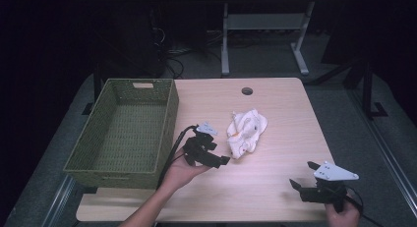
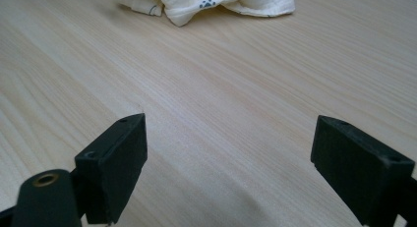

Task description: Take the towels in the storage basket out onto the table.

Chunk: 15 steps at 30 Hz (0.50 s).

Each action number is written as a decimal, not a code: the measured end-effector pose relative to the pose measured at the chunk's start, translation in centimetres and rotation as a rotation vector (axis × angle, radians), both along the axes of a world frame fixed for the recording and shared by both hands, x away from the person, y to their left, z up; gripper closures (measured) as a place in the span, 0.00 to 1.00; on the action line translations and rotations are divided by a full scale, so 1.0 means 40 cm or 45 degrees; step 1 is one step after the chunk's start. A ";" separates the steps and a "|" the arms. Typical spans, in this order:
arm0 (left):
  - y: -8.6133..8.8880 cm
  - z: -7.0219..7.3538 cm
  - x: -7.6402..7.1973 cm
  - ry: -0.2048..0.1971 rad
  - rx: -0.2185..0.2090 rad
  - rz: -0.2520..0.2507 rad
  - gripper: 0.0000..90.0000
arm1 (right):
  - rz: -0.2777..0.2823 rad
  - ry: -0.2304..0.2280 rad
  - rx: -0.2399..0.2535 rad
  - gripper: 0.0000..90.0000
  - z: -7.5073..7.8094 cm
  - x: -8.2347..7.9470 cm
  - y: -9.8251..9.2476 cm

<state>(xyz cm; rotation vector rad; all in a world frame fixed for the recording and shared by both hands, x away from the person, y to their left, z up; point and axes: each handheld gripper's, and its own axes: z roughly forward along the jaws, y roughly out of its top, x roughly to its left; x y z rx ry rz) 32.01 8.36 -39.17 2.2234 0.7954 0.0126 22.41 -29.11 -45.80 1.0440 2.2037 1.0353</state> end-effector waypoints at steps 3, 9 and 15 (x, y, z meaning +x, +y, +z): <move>0.005 -0.005 -0.010 -0.008 0.002 -0.015 0.30 | 0.000 0.001 0.000 0.15 -0.001 0.000 0.000; 0.018 -0.021 -0.030 -0.001 -0.010 -0.005 0.29 | -0.003 0.005 0.001 0.15 -0.001 0.000 0.001; 0.038 -0.033 -0.049 -0.008 -0.002 -0.013 0.29 | -0.003 0.006 0.000 0.15 -0.002 0.000 0.001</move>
